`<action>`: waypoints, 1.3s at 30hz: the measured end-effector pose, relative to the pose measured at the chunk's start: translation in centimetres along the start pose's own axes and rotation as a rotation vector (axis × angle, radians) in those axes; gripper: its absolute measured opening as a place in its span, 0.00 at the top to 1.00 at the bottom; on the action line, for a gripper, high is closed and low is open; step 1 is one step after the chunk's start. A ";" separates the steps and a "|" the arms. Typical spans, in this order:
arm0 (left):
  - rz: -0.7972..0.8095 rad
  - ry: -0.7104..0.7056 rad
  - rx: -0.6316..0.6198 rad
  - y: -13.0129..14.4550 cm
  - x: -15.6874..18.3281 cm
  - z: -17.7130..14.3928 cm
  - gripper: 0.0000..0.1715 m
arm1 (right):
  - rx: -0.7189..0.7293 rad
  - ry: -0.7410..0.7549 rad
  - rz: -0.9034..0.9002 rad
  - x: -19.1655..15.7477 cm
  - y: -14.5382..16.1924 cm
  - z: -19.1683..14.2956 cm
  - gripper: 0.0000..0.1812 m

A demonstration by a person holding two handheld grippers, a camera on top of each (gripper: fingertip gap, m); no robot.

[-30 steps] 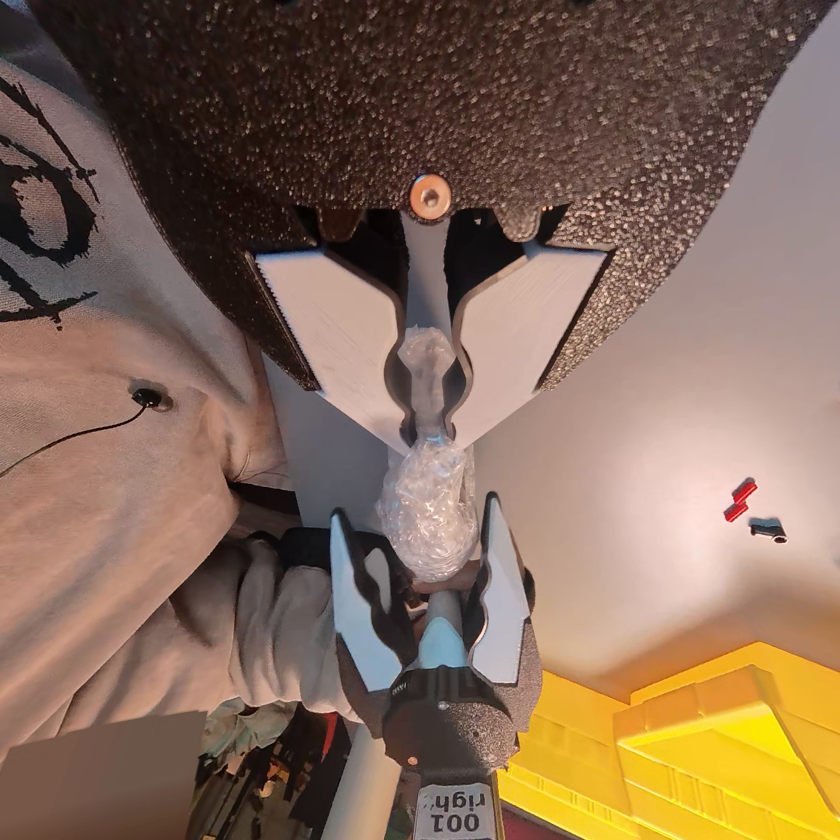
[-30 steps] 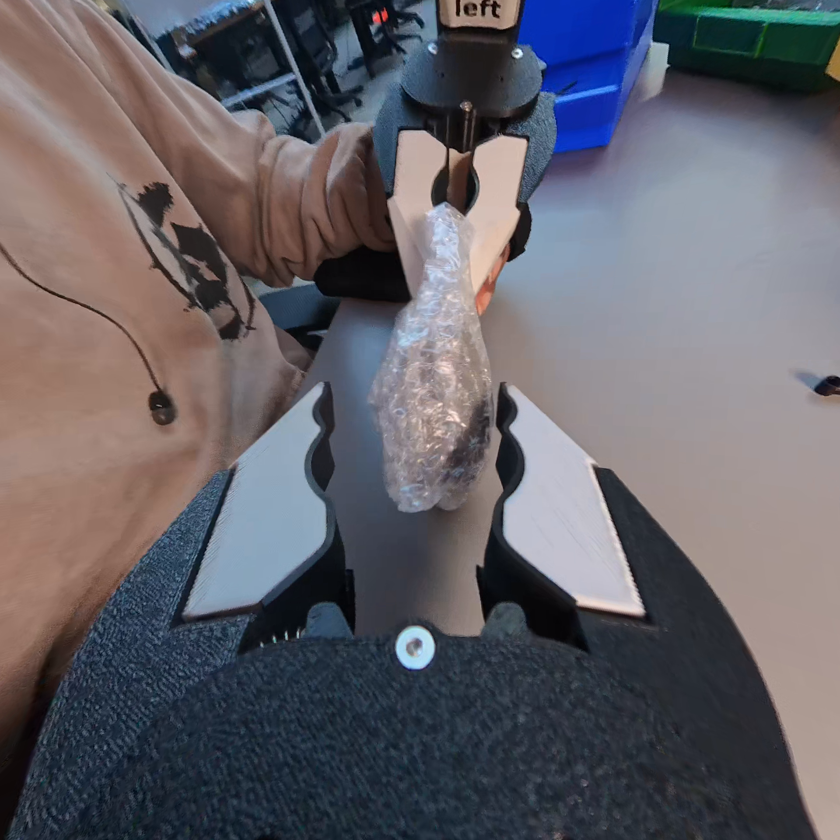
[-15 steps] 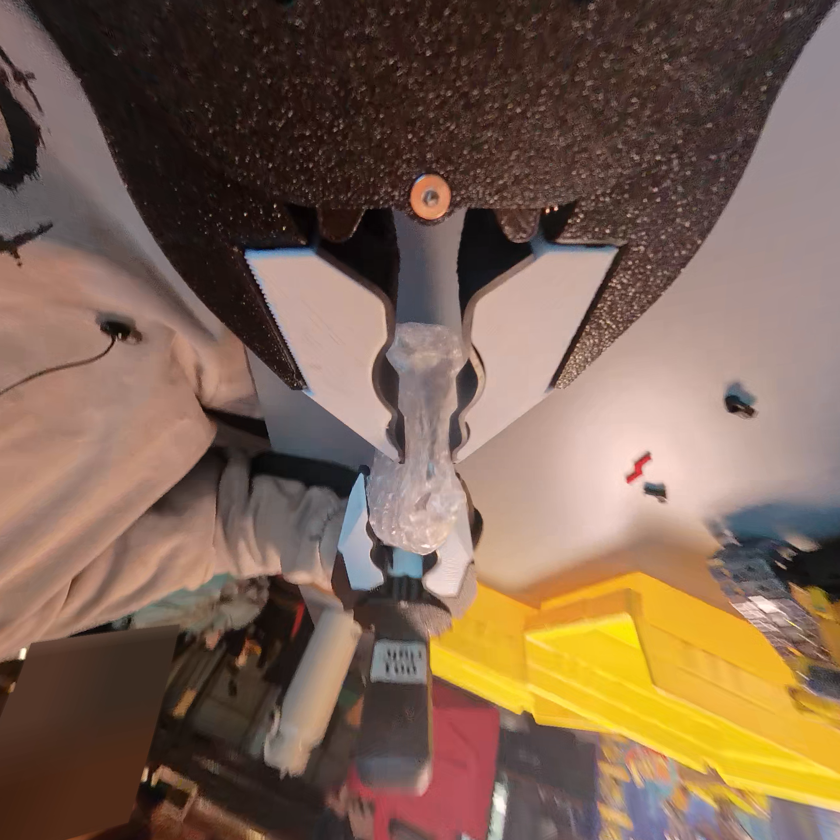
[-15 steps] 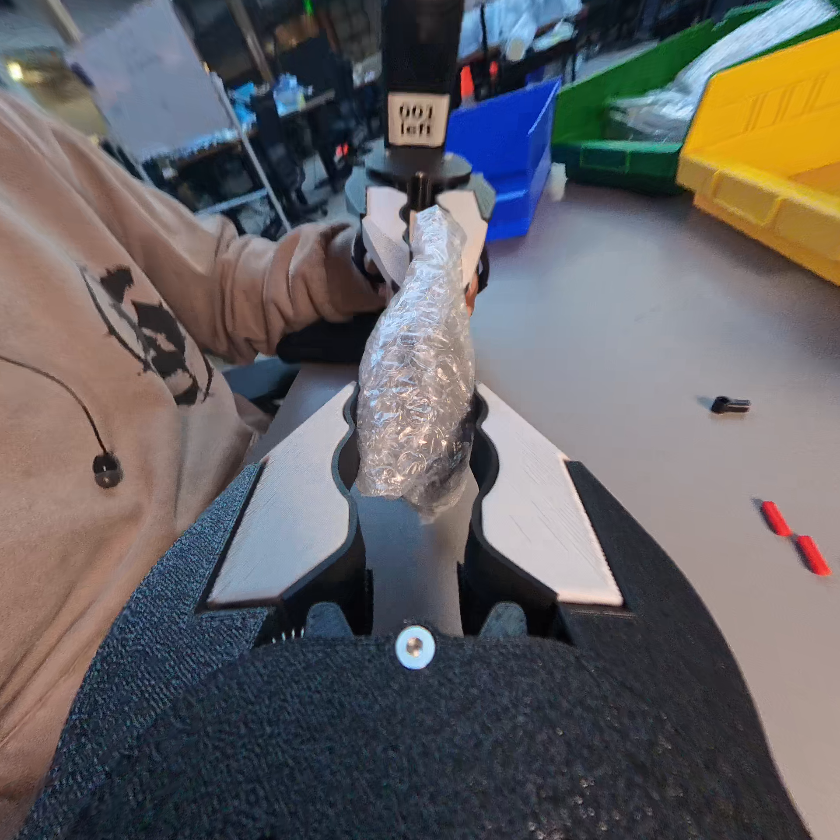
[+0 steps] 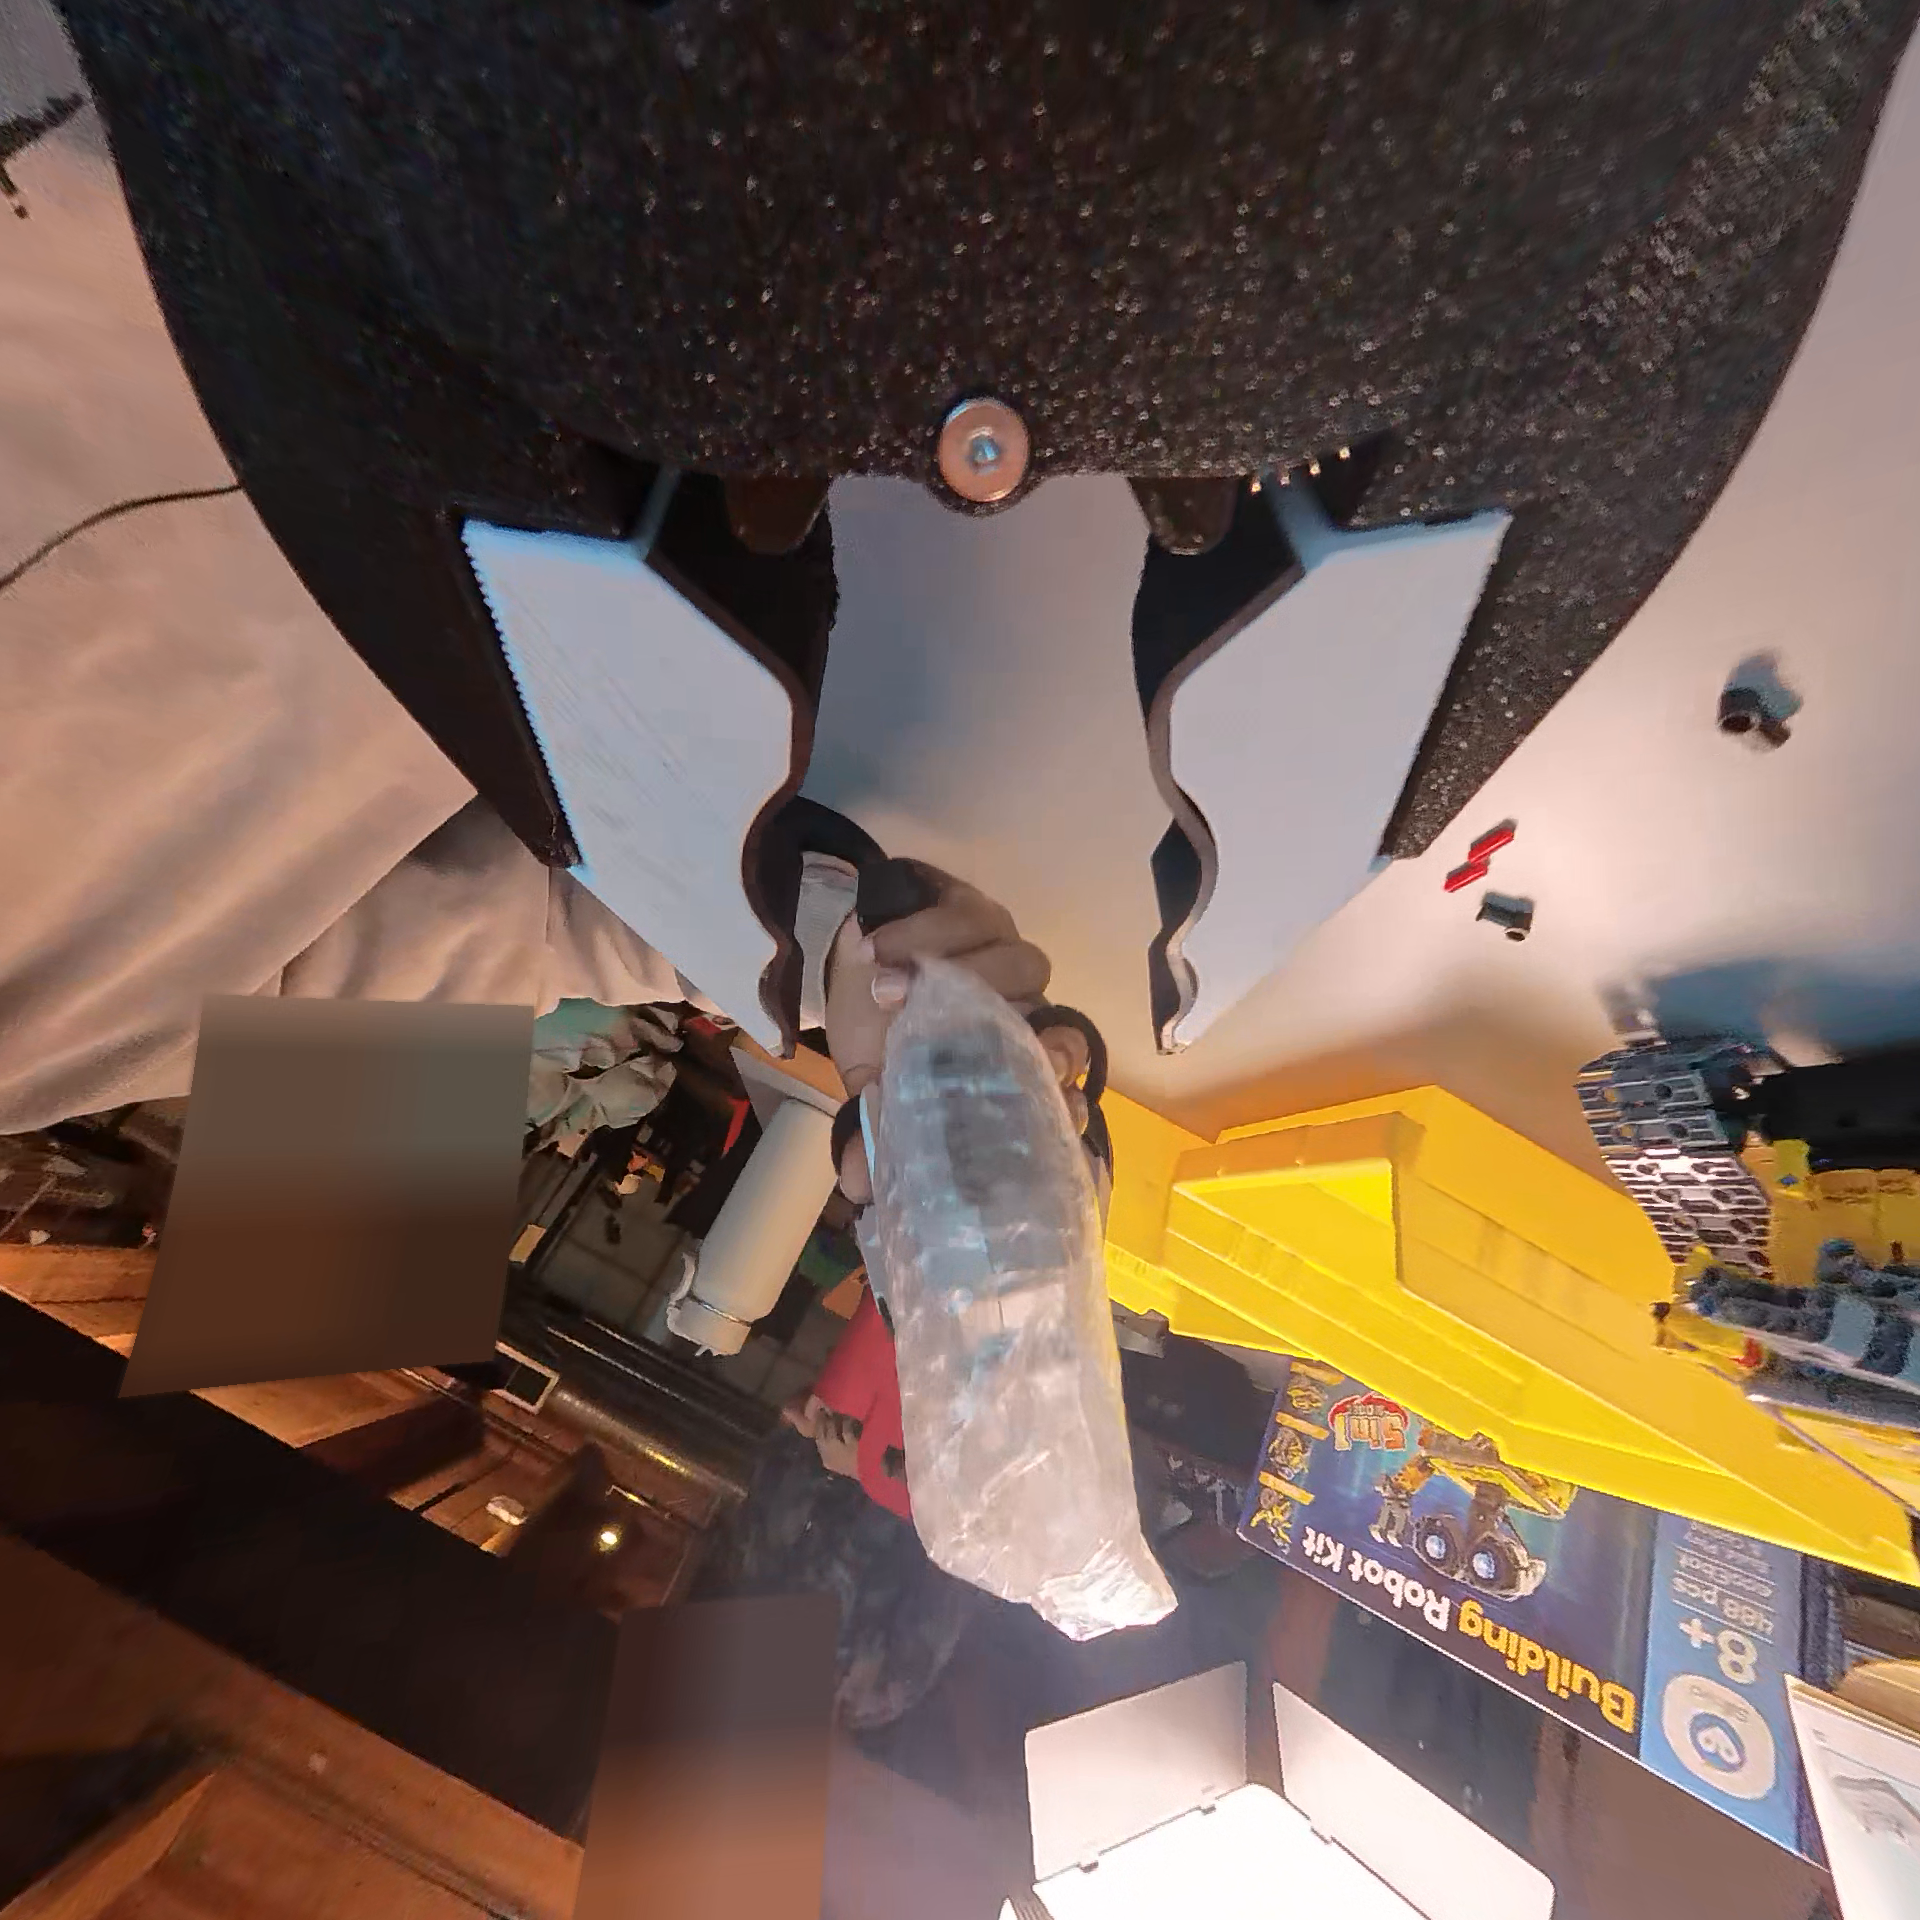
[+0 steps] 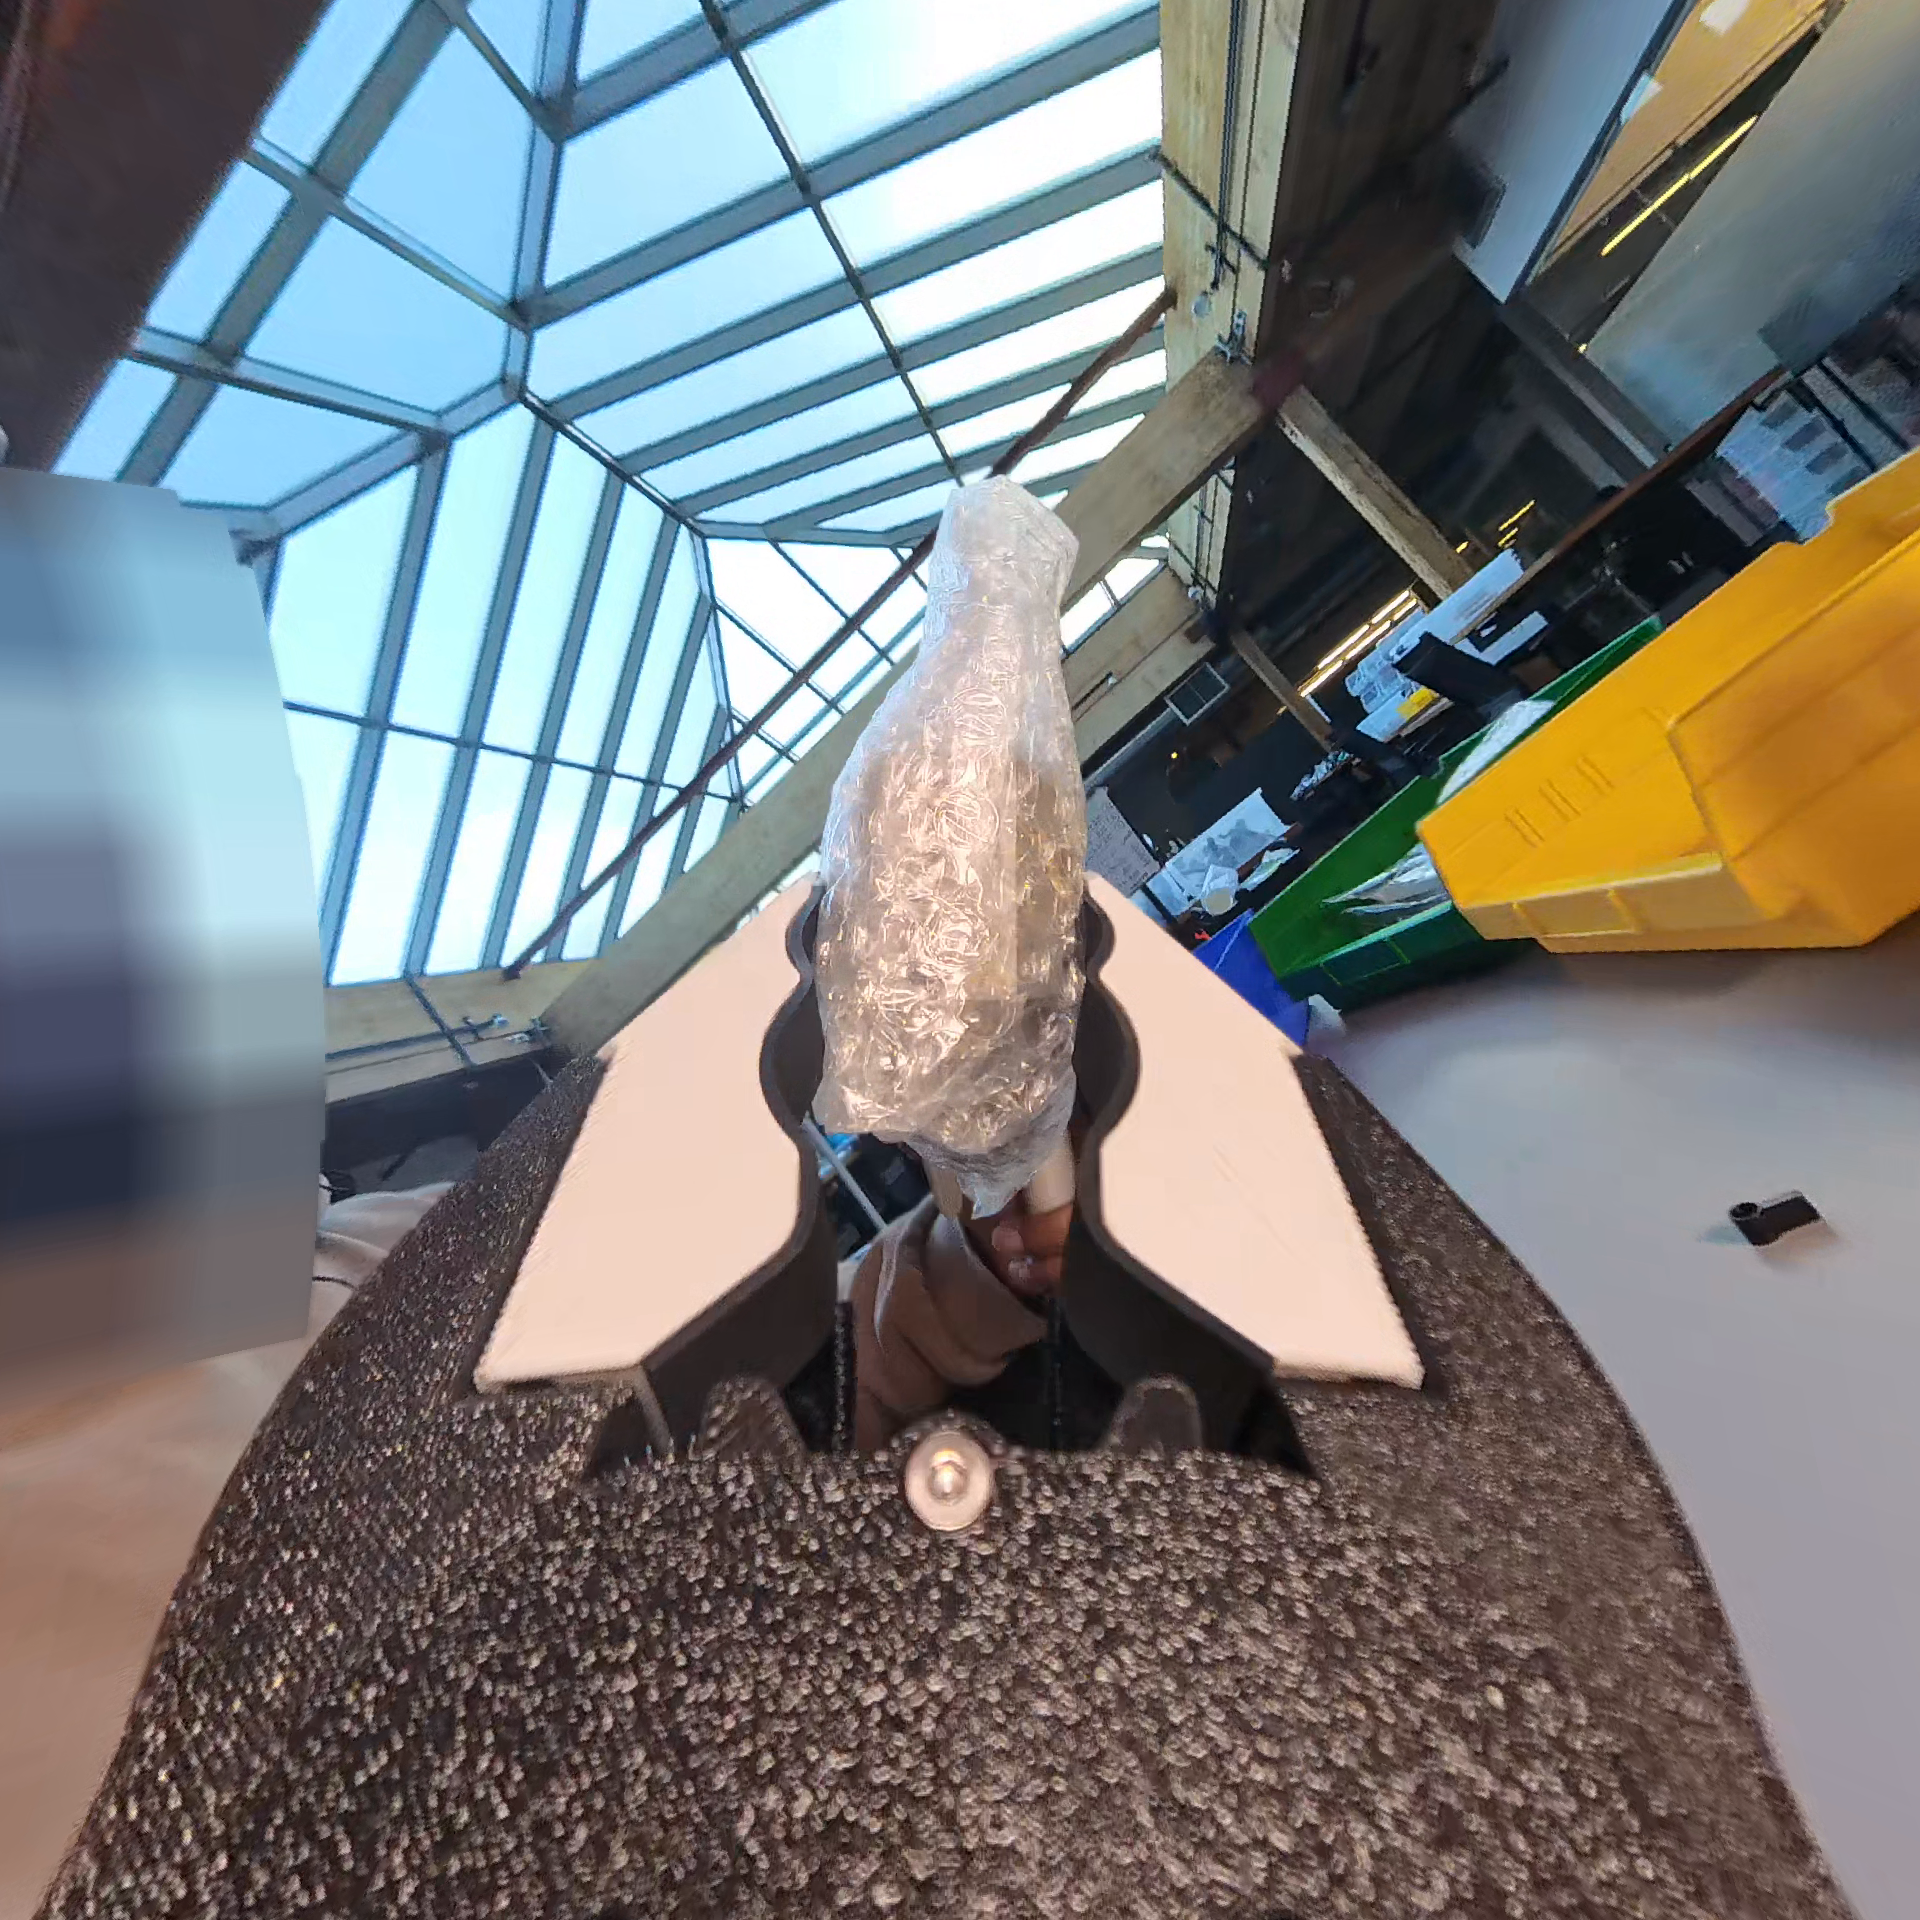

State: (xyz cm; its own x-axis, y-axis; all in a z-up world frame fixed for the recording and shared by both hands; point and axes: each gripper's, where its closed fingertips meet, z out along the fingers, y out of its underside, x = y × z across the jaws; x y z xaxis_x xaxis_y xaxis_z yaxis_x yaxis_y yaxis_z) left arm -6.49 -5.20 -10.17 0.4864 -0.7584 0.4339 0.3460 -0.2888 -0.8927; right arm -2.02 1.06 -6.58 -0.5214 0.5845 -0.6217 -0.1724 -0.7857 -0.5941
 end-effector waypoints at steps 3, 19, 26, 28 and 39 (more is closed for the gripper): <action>0.013 -0.021 -0.040 0.0 -0.3 2.1 0.71 | -0.126 0.038 -0.104 0.4 2.7 0.9 0.75; -0.019 0.085 -0.127 2.0 0.2 -0.3 0.77 | -0.637 0.139 -0.433 1.6 9.6 -0.9 0.72; 0.088 -0.004 -0.058 1.1 0.3 0.3 0.75 | -0.468 0.072 -0.366 0.1 8.2 -0.1 0.74; 0.100 -0.026 -0.038 0.8 0.3 0.3 0.74 | -0.424 0.055 -0.337 -0.1 7.8 0.2 0.74; -0.012 0.036 -0.085 1.8 -0.1 -0.1 0.76 | -0.430 0.054 -0.343 0.6 8.8 0.3 0.74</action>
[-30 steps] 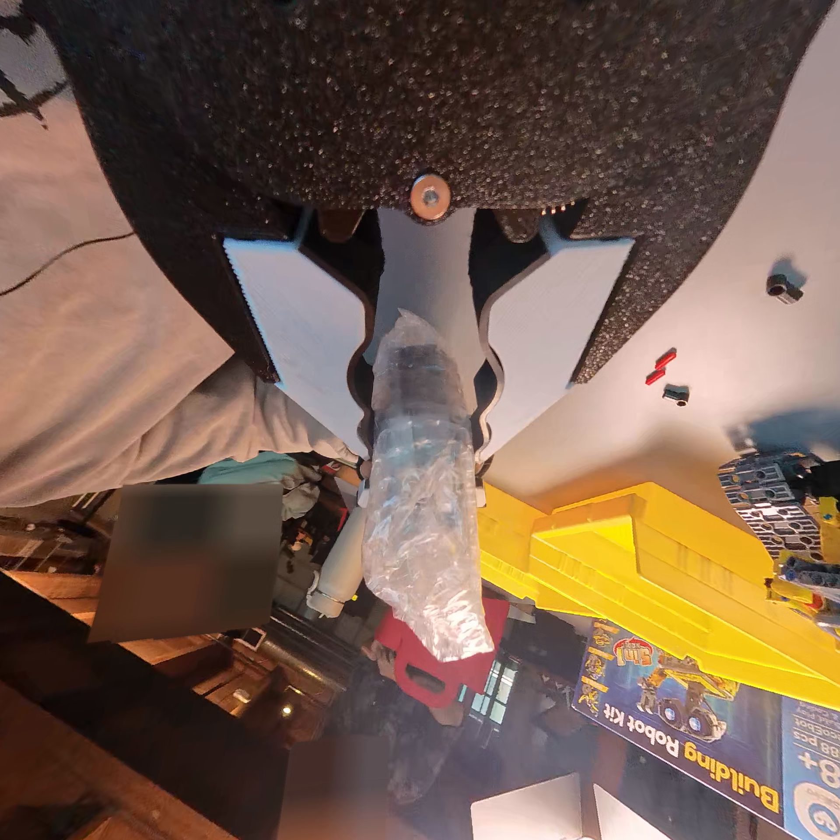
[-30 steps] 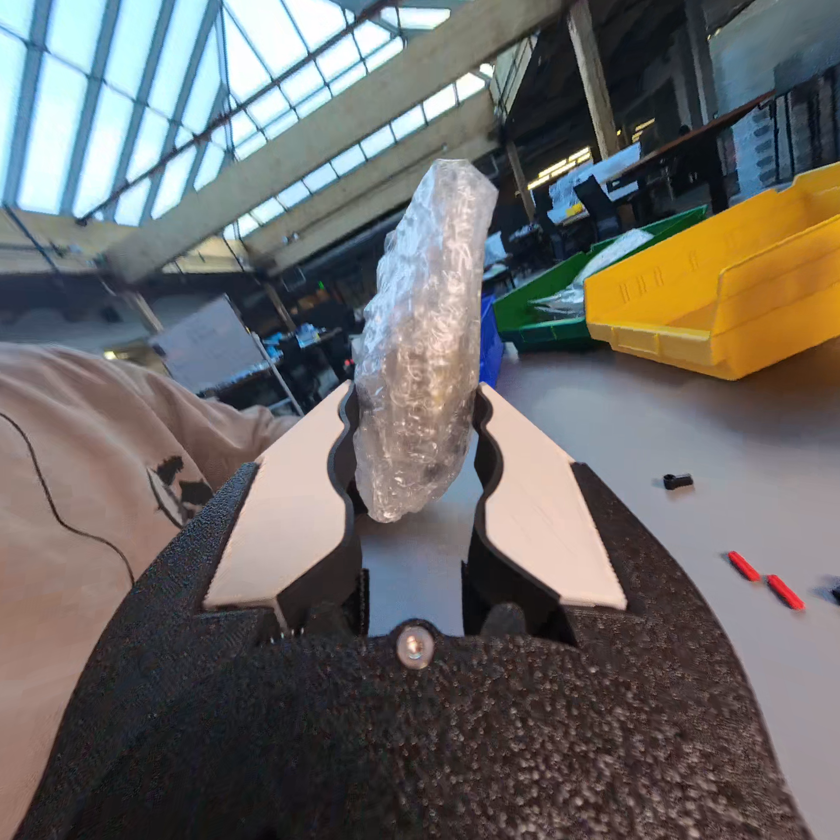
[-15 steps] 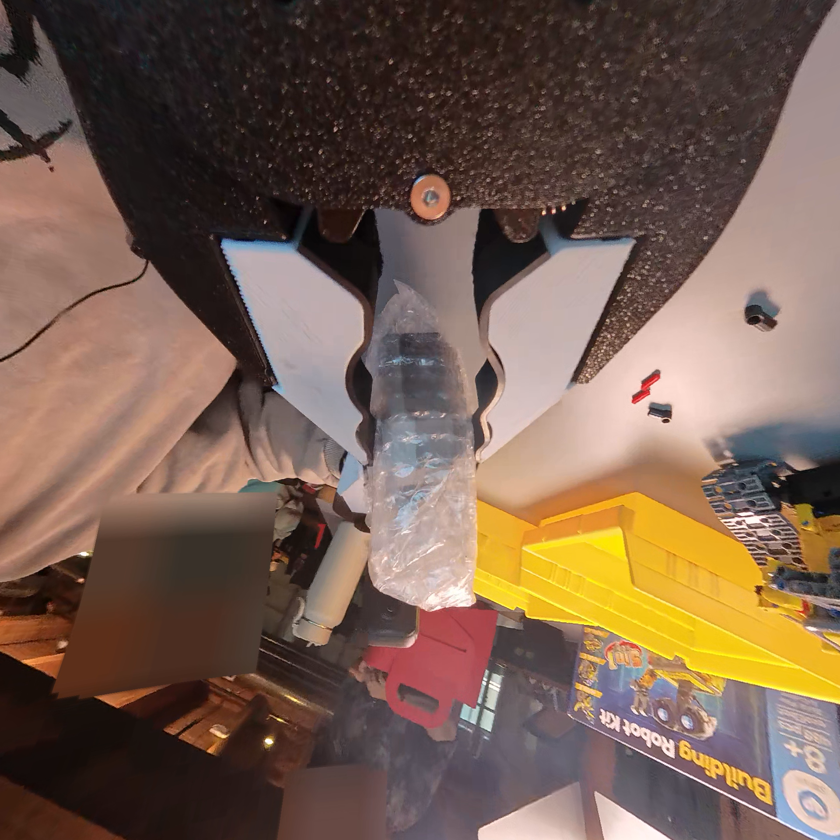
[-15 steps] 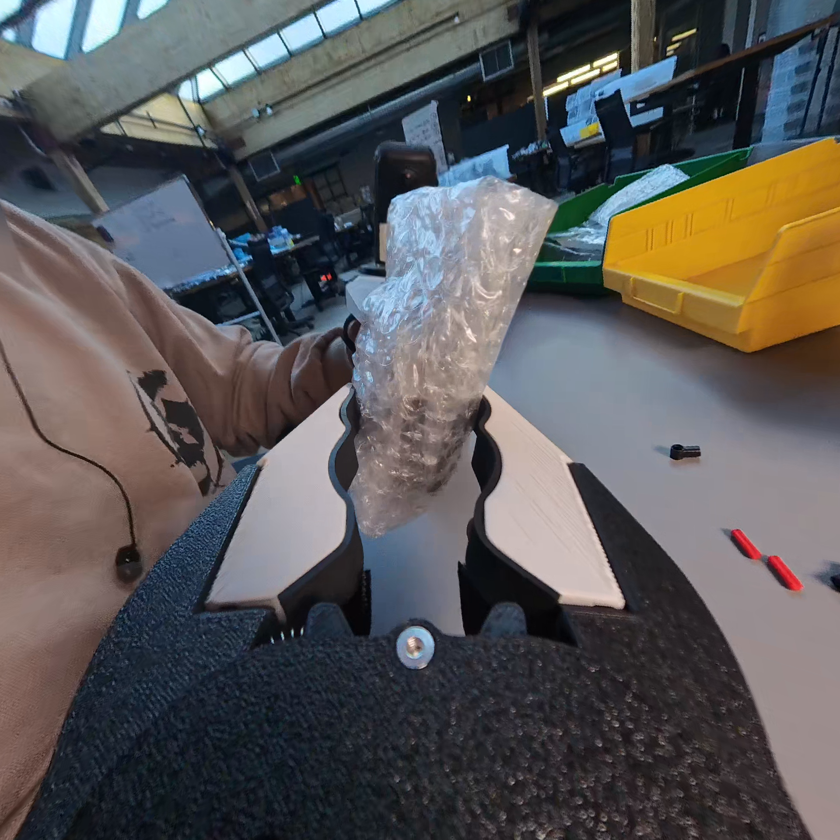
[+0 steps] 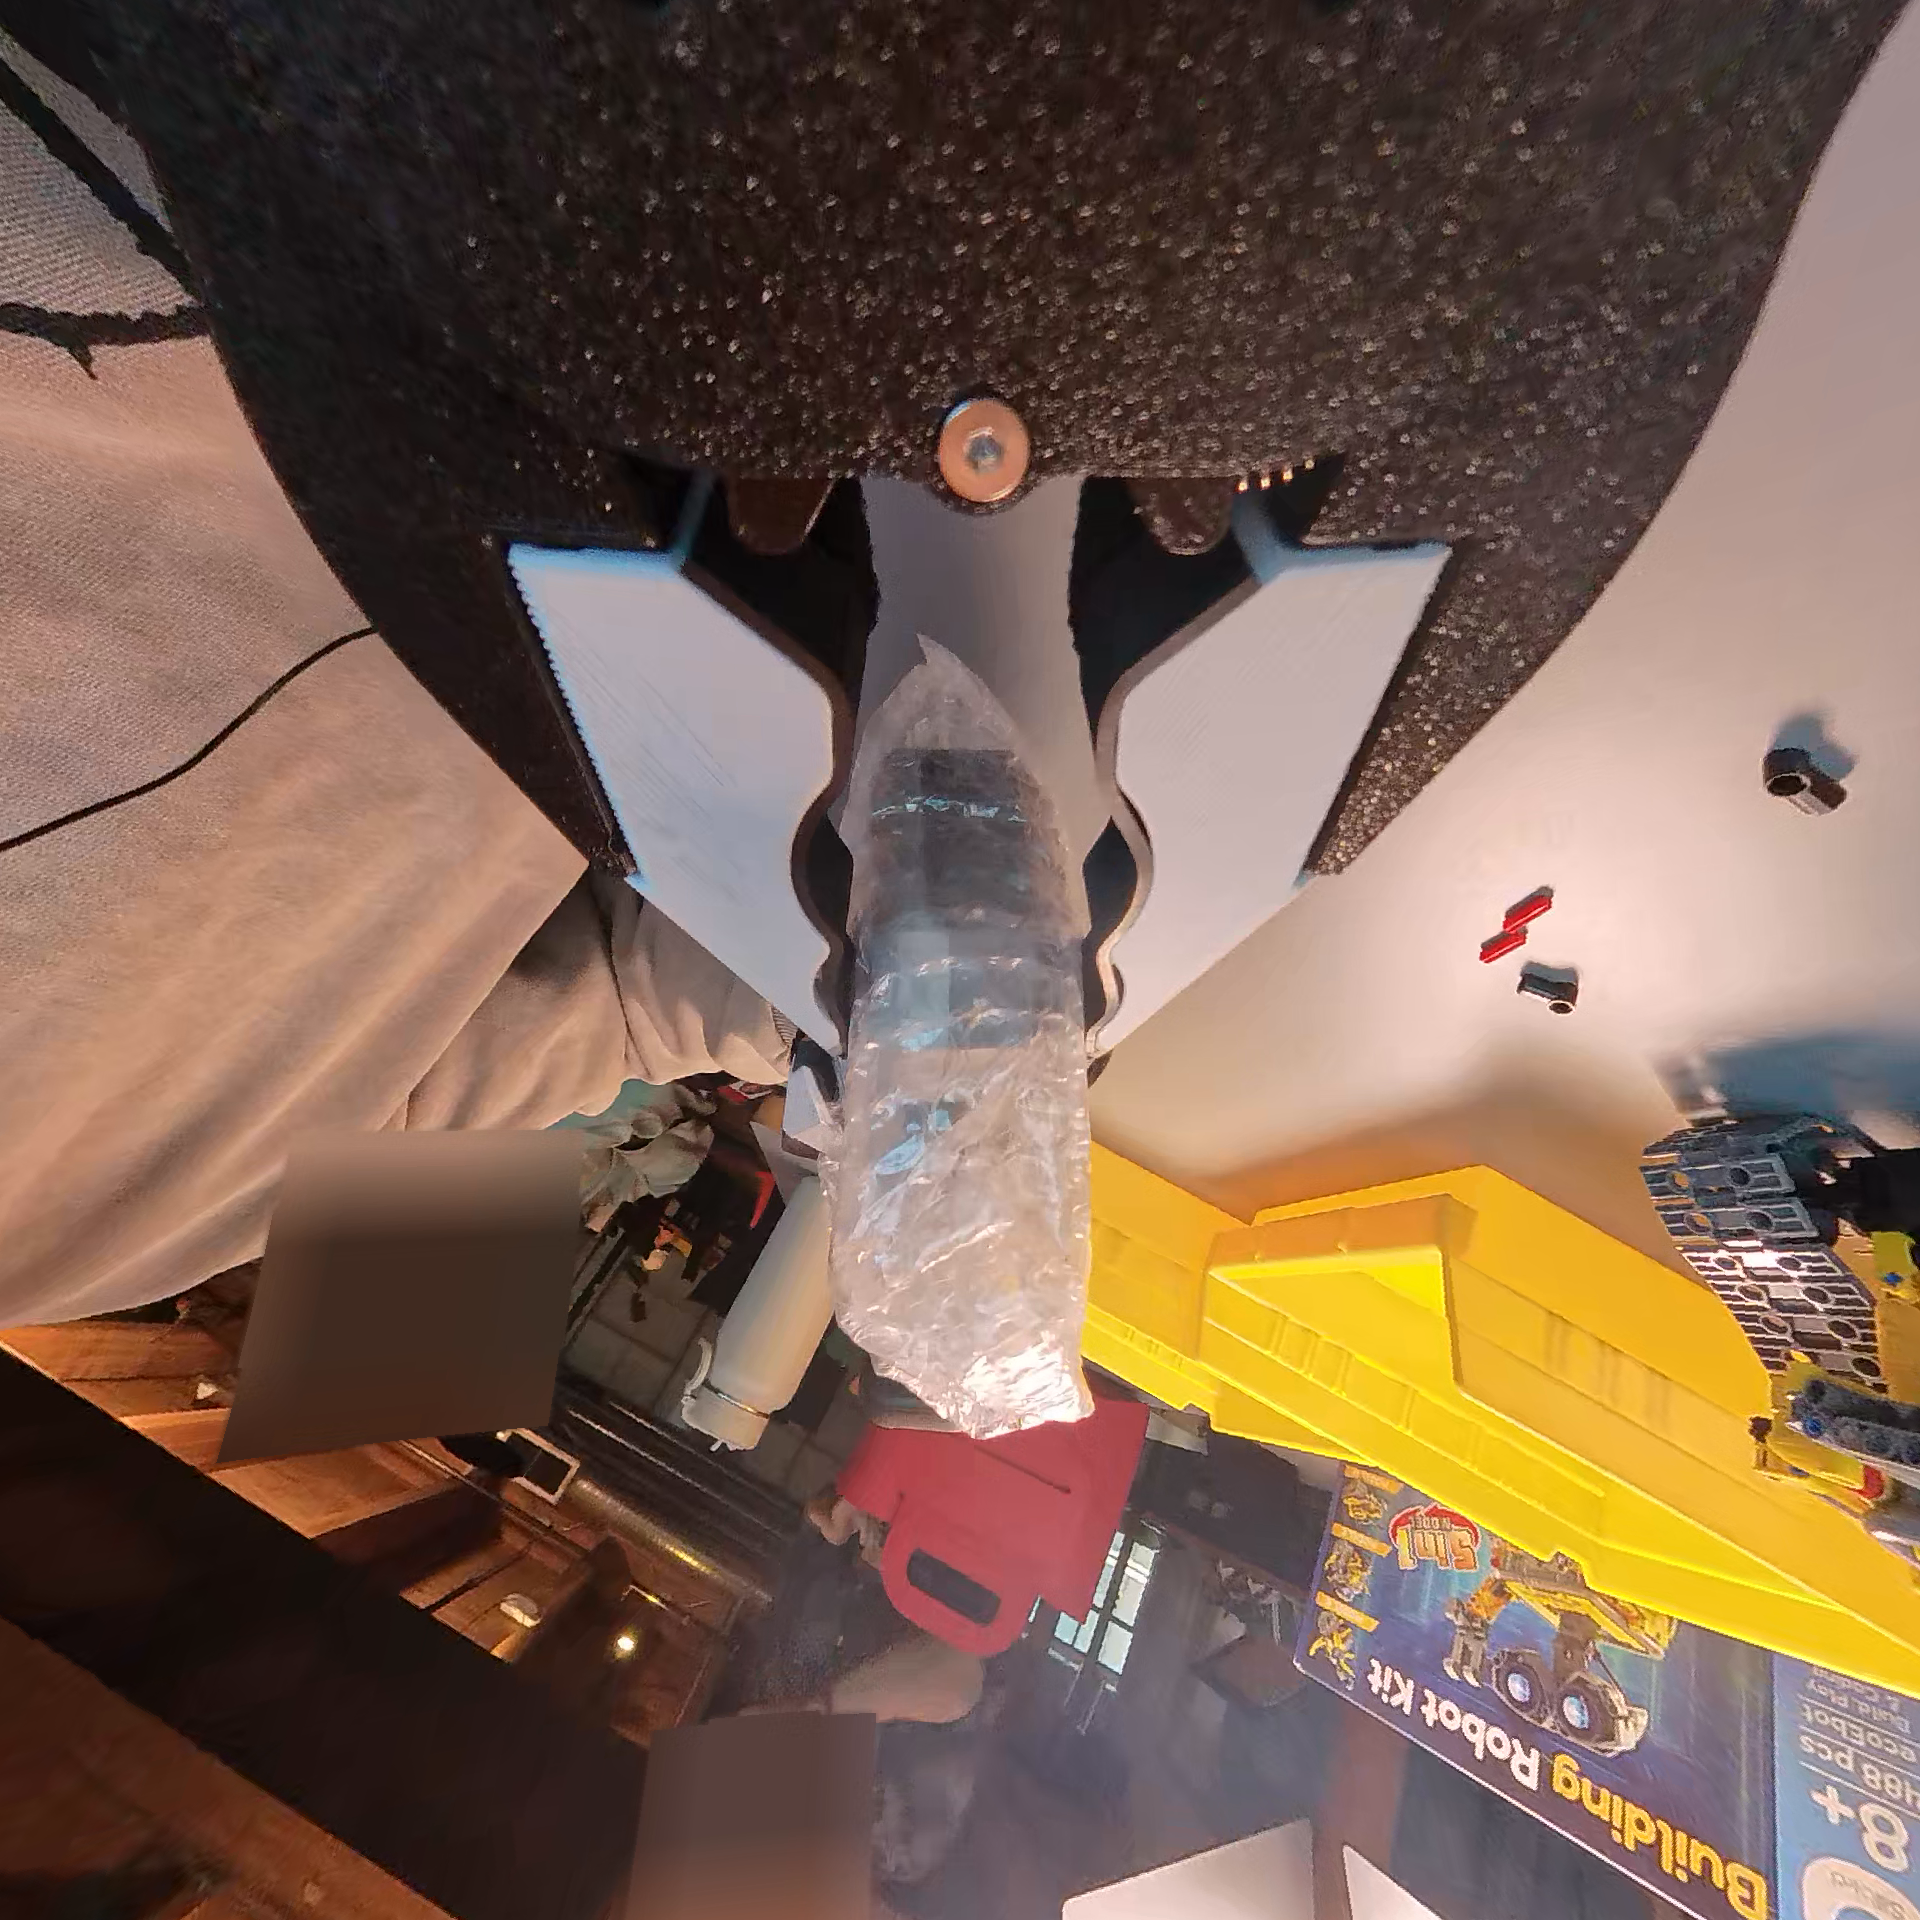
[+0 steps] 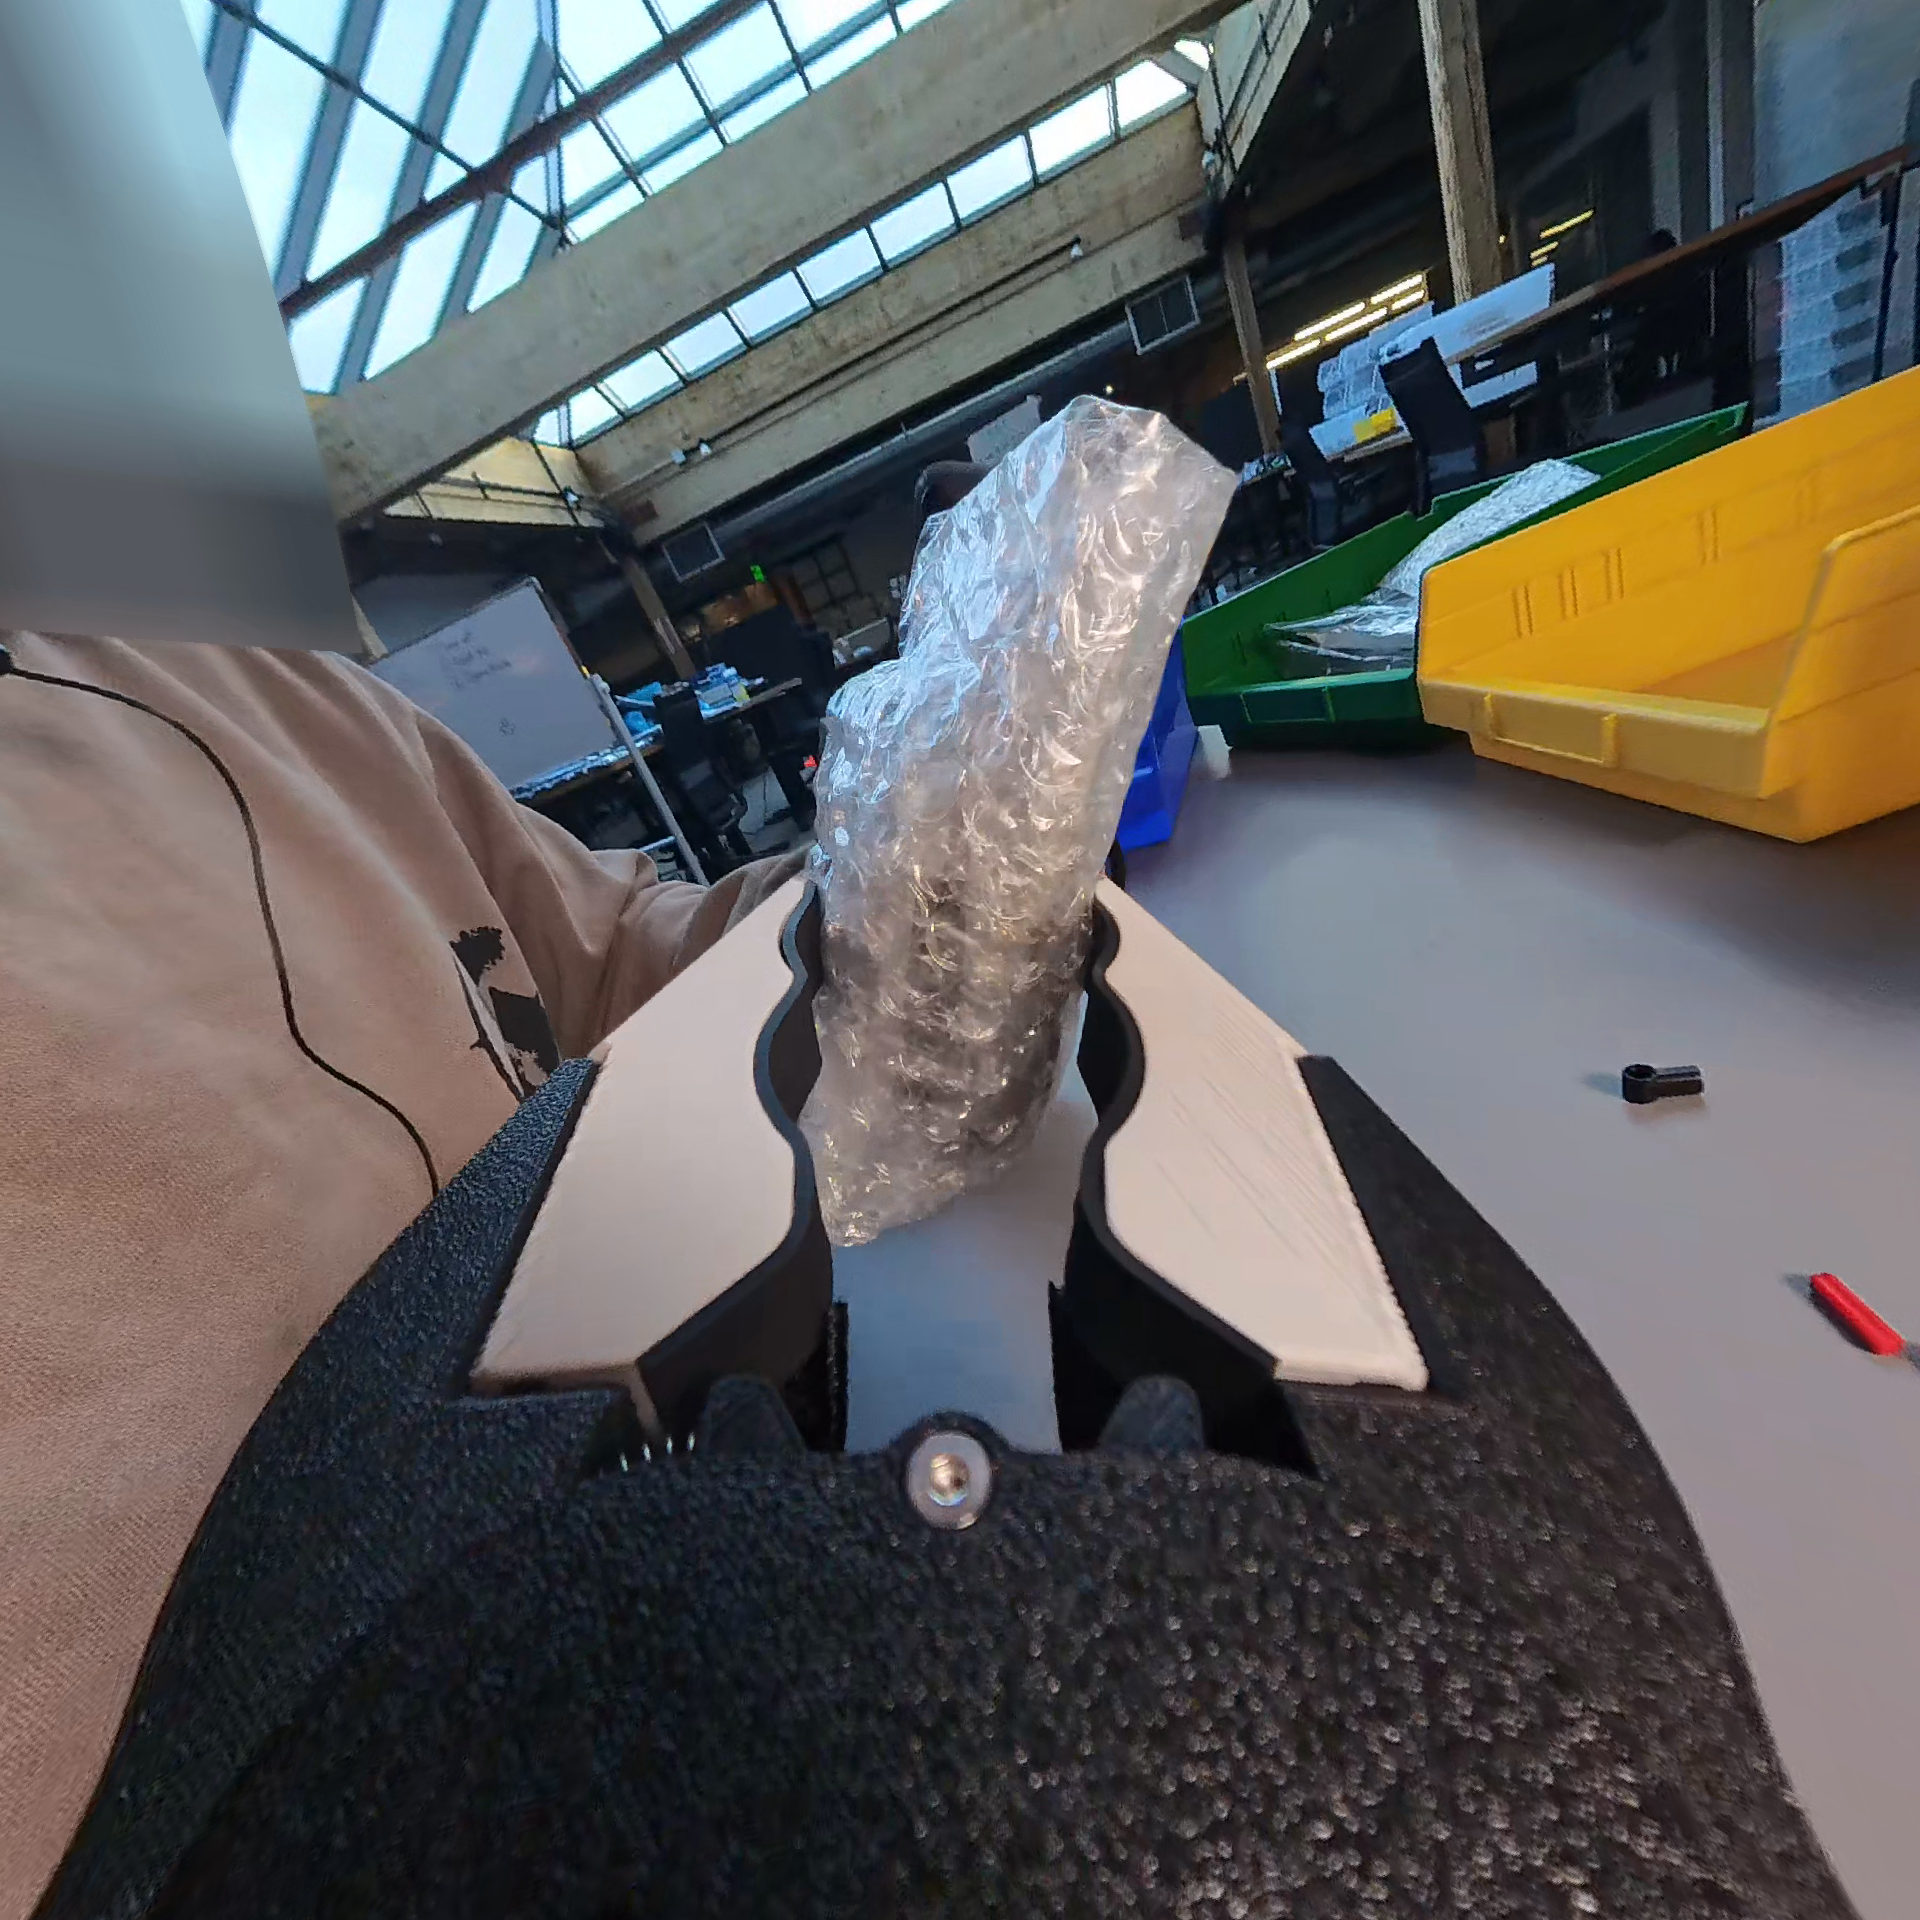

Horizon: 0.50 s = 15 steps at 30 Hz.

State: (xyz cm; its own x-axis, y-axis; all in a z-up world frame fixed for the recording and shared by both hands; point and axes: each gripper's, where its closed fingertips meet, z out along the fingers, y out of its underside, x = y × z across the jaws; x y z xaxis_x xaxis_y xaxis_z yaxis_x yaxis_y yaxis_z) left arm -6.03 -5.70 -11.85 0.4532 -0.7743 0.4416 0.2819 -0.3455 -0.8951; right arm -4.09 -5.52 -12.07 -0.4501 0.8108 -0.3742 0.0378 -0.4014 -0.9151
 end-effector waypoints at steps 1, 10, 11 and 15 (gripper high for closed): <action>0.005 -0.003 -0.003 0.0 0.0 -0.1 0.76 | -0.012 0.004 -0.010 0.1 0.2 0.0 0.74; 0.047 -0.058 0.042 -1.2 -0.6 -1.2 0.77 | -0.071 0.191 -0.166 2.5 -0.5 -1.4 0.58; 0.058 -0.075 0.053 -1.6 -0.7 -1.5 0.77 | -0.092 0.231 -0.201 3.0 -0.5 -1.8 0.56; 0.086 -0.154 0.145 -4.3 -1.7 -3.7 0.77 | -0.134 0.316 -0.299 4.0 -0.7 -2.6 0.63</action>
